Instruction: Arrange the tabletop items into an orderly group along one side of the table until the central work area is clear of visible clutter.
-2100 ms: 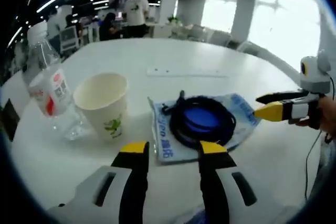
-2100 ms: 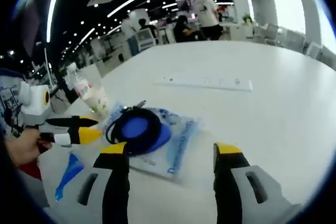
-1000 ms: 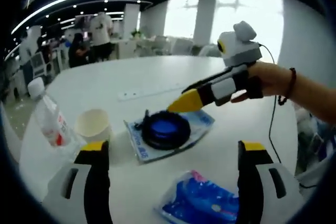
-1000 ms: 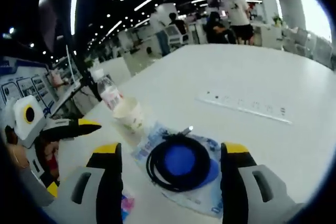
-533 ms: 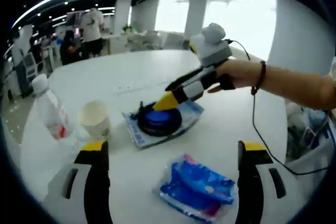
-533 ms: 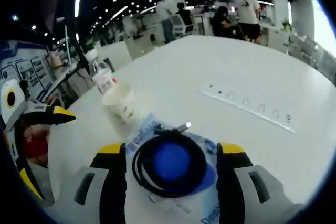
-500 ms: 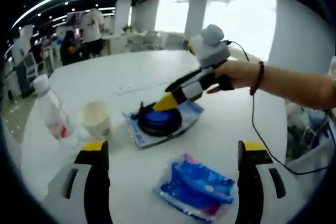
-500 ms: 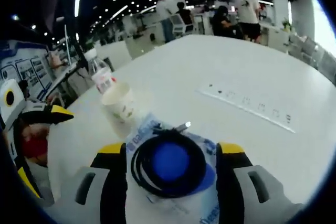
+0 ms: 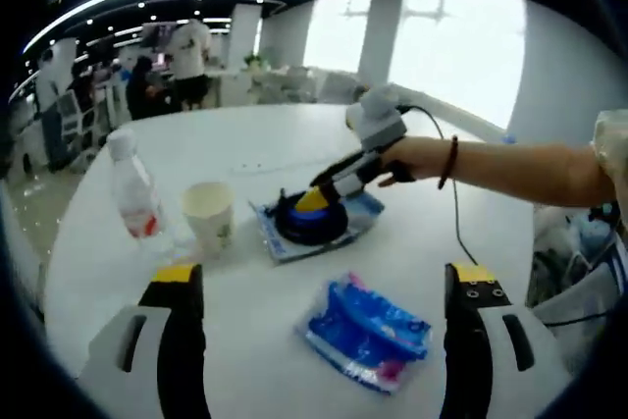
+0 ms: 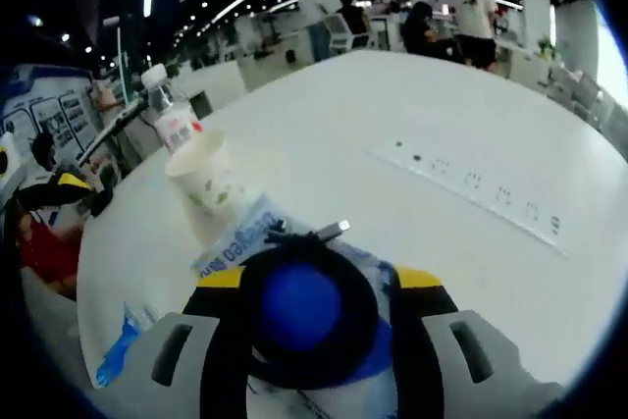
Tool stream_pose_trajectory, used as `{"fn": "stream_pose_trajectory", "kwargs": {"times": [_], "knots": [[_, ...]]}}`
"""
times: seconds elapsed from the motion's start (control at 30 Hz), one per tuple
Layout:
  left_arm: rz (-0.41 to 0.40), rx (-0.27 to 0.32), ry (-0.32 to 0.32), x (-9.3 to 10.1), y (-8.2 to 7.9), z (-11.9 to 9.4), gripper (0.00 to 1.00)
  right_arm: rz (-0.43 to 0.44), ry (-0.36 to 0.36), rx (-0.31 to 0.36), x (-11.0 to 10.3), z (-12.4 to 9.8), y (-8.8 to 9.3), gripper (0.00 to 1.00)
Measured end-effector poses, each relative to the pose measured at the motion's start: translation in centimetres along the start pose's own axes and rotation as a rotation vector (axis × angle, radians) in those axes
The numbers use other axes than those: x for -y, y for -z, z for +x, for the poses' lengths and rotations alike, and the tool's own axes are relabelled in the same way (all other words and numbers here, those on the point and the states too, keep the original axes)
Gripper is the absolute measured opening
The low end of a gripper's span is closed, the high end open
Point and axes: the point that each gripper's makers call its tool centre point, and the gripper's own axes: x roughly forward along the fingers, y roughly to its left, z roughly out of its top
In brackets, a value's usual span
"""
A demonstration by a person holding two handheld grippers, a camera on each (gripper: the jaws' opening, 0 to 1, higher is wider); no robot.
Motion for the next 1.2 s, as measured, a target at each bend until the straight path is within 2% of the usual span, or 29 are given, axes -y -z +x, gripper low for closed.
{"fn": "stream_pose_trajectory", "kwargs": {"times": [0.13,0.2,0.3,0.4,0.5,0.63,0.8,1.03,1.2], "knots": [[-0.021,0.012,-0.011,-0.4,-0.1,-0.2,0.99,0.002,0.002,-0.007,0.2,0.3,0.0,0.48],[-0.013,0.028,-0.053,-1.3,-0.2,-0.3,0.99,-0.004,0.016,-0.028,0.5,0.4,0.3,0.44],[-0.025,0.002,-0.071,-2.0,0.5,-0.5,0.99,-0.029,0.027,-0.045,0.6,0.5,0.6,0.38],[-0.037,0.008,-0.074,-2.1,0.5,-0.6,0.98,-0.034,0.029,-0.059,0.8,0.7,0.9,0.36],[-0.043,0.013,-0.084,-2.3,0.4,-0.6,0.98,-0.035,0.031,-0.078,0.9,0.8,1.4,0.30],[-0.047,0.007,-0.093,-2.6,0.6,-0.6,0.99,-0.012,0.049,-0.080,1.4,0.7,1.4,0.27],[-0.051,0.014,-0.099,-2.8,0.5,-0.7,0.98,-0.033,0.076,-0.084,2.1,0.7,1.4,0.17],[-0.070,0.033,-0.103,-3.0,0.1,-0.9,0.98,-0.017,0.073,-0.082,2.1,0.6,1.6,0.16],[-0.070,0.031,-0.096,-2.8,0.0,-0.8,0.97,-0.045,0.067,-0.078,1.9,0.2,1.6,0.12]]}}
